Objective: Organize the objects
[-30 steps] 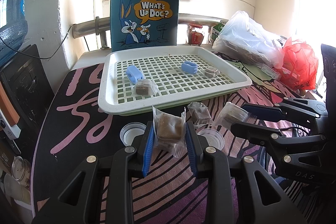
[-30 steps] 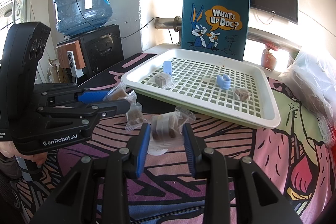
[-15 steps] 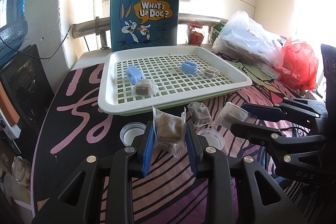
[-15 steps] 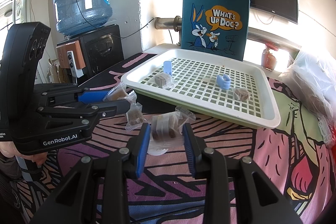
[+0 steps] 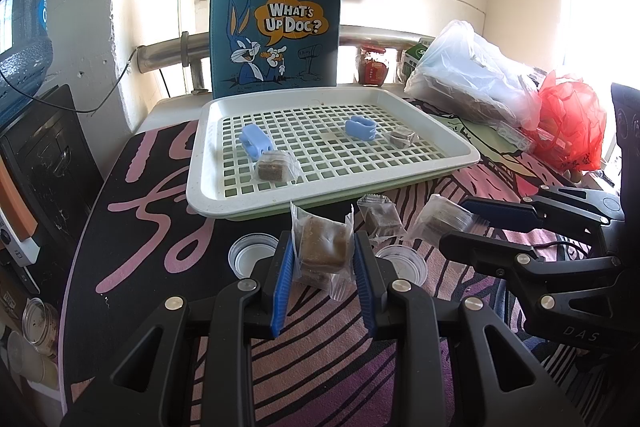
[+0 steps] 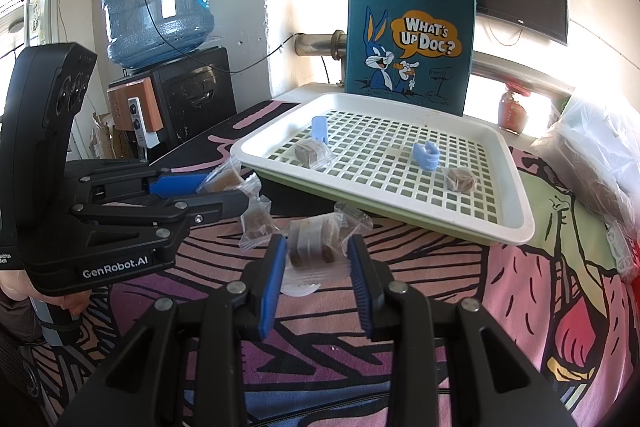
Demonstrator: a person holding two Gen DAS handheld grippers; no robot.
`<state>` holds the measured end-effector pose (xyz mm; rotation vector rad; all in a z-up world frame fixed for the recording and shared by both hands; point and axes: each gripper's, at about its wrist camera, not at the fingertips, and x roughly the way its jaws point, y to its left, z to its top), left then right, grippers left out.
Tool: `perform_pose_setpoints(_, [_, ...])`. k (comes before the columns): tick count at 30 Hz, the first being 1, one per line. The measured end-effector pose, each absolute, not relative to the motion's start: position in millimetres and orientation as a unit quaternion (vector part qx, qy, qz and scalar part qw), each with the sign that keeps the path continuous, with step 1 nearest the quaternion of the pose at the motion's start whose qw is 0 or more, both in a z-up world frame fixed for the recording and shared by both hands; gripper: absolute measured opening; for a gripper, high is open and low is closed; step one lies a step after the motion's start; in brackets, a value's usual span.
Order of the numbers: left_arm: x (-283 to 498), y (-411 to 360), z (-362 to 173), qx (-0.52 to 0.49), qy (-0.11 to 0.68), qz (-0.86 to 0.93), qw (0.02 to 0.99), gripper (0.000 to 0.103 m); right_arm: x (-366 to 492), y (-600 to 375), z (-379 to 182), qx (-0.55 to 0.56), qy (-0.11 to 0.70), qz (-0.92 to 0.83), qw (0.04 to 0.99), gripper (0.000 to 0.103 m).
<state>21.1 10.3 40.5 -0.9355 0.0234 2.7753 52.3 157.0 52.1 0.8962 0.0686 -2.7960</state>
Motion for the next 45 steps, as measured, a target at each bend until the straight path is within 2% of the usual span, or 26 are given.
perform_pose_setpoints(21, [20, 10, 39, -0.318, 0.008, 0.942, 0.107, 0.027, 52, 158, 51, 0.303, 0.02, -0.947, 0.102, 0.031])
perform_pose_setpoints(30, [13, -10, 45, -0.333, -0.019, 0.936, 0.114, 0.027, 51, 171, 57, 0.303, -0.02, -0.946, 0.111, 0.031])
perform_pose_setpoints(38, [-44, -43, 88, -0.331, -0.02, 0.939, 0.092, 0.027, 37, 228, 107, 0.261, -0.036, -0.96, 0.091, 0.031])
perform_pose_setpoints(45, [-94, -36, 56, -0.384, 0.014, 0.921, 0.06, 0.027, -16, 270, 97, 0.305, -0.056, -0.948, 0.072, 0.031])
